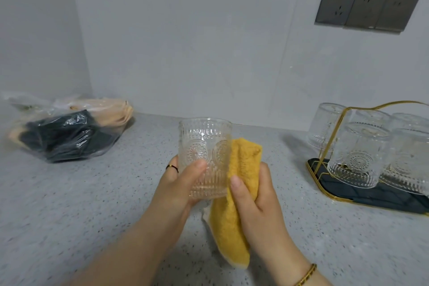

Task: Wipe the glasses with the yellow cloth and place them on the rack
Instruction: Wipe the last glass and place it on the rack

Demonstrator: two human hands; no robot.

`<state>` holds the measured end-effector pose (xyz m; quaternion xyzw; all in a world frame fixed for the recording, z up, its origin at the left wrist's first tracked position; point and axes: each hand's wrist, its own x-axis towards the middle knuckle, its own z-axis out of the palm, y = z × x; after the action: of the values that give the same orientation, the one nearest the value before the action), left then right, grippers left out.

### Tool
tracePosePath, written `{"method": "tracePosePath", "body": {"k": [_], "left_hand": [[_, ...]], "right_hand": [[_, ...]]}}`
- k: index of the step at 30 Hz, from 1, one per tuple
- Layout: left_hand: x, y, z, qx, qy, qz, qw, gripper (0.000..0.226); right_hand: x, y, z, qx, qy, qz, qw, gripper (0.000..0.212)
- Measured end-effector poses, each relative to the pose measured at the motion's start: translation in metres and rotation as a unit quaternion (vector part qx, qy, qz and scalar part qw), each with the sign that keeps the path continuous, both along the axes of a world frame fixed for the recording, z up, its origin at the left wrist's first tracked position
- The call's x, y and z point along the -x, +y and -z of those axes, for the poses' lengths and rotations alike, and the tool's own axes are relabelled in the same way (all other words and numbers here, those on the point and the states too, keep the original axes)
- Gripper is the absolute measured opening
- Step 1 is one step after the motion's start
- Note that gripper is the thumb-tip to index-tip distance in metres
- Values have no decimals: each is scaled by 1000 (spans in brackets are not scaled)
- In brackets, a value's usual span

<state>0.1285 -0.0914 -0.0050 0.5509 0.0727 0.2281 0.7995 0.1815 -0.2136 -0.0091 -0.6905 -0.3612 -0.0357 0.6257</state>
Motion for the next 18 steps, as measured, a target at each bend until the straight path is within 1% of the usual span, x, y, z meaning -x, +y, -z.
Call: {"method": "tracePosePath", "body": {"k": [3, 5, 7, 10, 12, 13, 14, 15, 16, 18], "left_hand": [[-1, 4, 1, -27, 25, -20, 999, 64], [0, 0, 1, -51, 33, -20, 998, 57], [3, -9, 0, -67, 32, 2, 997, 55], [5, -20, -1, -66, 26, 27, 997, 62], [4, -19, -1, -49, 27, 9, 998, 58], [3, -16, -2, -31, 25, -4, 999, 56], [2, -11, -2, -5, 24, -21, 999, 57], [1, -6, -2, 19, 25, -39, 999, 57], [0, -2, -3, 33, 29, -58, 997, 55], [-2, 2, -3, 24, 52, -85, 995, 40]], "right_hand": [[7, 3, 5, 78, -131, 45, 987, 33], [8, 4, 3, 72, -167, 70, 981, 32], [3, 1, -1, 18, -142, 97, 985, 28], [-5, -5, -7, -54, -44, 92, 993, 22], [-7, -4, -4, -53, 17, 56, 997, 16], [-5, -2, -1, -32, 37, 37, 998, 13], [-2, 0, 2, -7, 40, 23, 999, 13], [1, 3, 4, 18, 24, 18, 999, 13], [4, 6, 7, 38, -8, 20, 999, 17], [9, 8, 9, 72, -108, 39, 991, 29]]}}
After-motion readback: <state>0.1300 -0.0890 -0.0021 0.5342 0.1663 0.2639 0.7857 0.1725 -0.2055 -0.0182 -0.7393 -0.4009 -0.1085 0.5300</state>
